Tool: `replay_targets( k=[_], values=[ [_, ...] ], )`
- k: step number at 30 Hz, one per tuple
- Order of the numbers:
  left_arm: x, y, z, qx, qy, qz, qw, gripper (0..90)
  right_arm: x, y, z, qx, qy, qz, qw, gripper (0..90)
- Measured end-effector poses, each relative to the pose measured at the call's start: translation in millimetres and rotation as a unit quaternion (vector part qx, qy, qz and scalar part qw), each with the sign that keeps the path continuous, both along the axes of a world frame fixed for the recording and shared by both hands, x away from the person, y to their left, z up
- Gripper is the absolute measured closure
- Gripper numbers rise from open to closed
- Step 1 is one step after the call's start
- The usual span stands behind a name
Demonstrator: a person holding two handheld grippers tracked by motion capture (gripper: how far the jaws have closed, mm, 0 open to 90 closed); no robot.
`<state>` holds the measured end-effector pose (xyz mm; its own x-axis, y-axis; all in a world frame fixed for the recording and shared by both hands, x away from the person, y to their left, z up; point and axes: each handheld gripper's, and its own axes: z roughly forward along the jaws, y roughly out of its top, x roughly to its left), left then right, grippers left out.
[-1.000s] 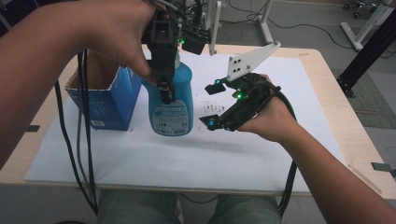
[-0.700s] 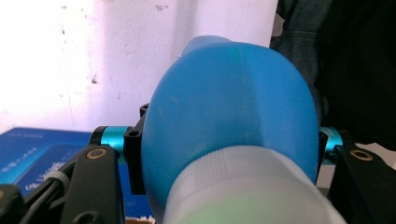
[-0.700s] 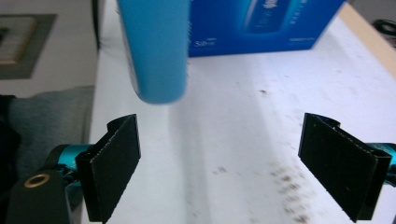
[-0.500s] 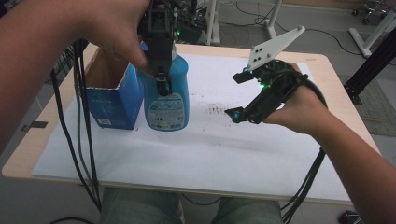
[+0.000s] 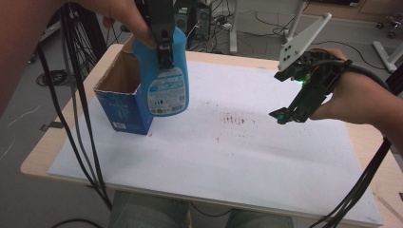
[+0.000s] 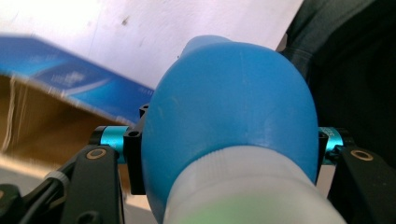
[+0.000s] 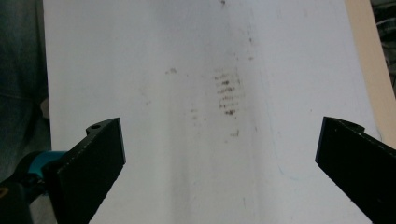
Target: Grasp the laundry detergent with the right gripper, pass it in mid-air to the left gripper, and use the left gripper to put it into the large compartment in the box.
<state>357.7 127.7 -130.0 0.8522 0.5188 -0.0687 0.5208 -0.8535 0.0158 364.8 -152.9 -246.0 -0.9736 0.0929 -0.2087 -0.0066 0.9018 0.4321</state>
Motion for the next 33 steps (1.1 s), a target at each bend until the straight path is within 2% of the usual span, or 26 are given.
replay_targets(
  k=[2,3,4,7,11,14,15,17,19,20,21,23,24,25,26,28,29,33],
  values=[
    [3.7,6.8,5.4,0.004,0.000,0.023,0.9997,38.5,0.5,-2.4,1.3,-0.011,-0.004,-0.005,0.9999,0.5],
    [3.7,6.8,5.4,0.004,0.000,0.023,0.9997,38.5,0.5,-2.4,1.3,-0.011,-0.004,-0.005,0.9999,0.5],
    [6.6,12.8,9.1,0.007,-0.006,0.048,0.9988,38.5,1.3,-4.8,1.7,-0.017,0.000,-0.006,0.9998,0.5],
    [11.7,22.7,14.8,0.012,-0.014,0.085,0.9962,38.5,1.0,-7.3,1.6,-0.025,0.005,-0.009,0.9996,0.5],
    [17.6,40.2,21.8,0.010,-0.022,0.138,0.9901,38.5,1.1,-9.5,-0.7,-0.040,0.012,-0.010,0.9991,0.6],
    [22.1,53.4,25.0,0.009,-0.025,0.174,0.9844,38.5,1.3,-10.6,-2.7,-0.049,0.012,-0.010,0.9987,0.6],
    [22.1,53.4,25.0,0.009,-0.025,0.174,0.9844,38.5,1.3,-10.6,-2.7,-0.049,0.012,-0.010,0.9987,0.6],
    [25.7,62.3,26.5,0.012,-0.026,0.197,0.9800,38.5,1.4,-11.1,-4.0,-0.053,0.011,-0.012,0.9985,0.6],
    [29.1,70.0,26.6,0.015,-0.028,0.226,0.9735,38.5,2.1,-11.5,-5.1,-0.055,0.009,-0.014,0.9983,0.6],
    [29.1,70.0,26.6,0.015,-0.028,0.226,0.9735,38.5,2.1,-11.5,-5.1,-0.055,0.009,-0.014,0.9983,0.6],
    [33.8,77.3,24.3,0.029,-0.031,0.269,0.9622,38.5,3.4,-11.7,-5.9,-0.052,0.007,-0.015,0.9985,0.6],
    [36.7,79.9,22.8,0.038,-0.036,0.296,0.9537,38.5,4.0,-11.3,-6.7,-0.050,0.006,-0.017,0.9986,0.6],
    [36.7,79.9,22.8,0.038,-0.036,0.296,0.9537,38.5,4.0,-11.3,-6.7,-0.050,0.006,-0.017,0.9986,0.6],
    [40.3,82.1,22.0,0.037,-0.047,0.311,0.9486,38.5,5.0,-10.6,-8.2,-0.051,0.005,-0.016,0.9986,0.6],
    [40.3,82.1,22.0,0.037,-0.047,0.311,0.9486,38.5,5.0,-10.6,-8.2,-0.051,0.005,-0.016,0.9986,0.6],
    [44.1,85.1,19.8,0.038,-0.043,0.321,0.9455,38.5,5.6,-10.0,-10.2,-0.051,0.005,-0.019,0.9985,0.6],
    [47.4,88.1,17.0,0.034,-0.042,0.330,0.9424,38.5,6.0,-10.1,-11.0,-0.051,0.006,-0.018,0.9985,0.6],
    [52.3,91.3,8.8,0.038,-0.038,0.334,0.9410,38.5,6.0,-10.8,-14.2,-0.049,0.008,-0.017,0.9986,0.6]
  ],
)
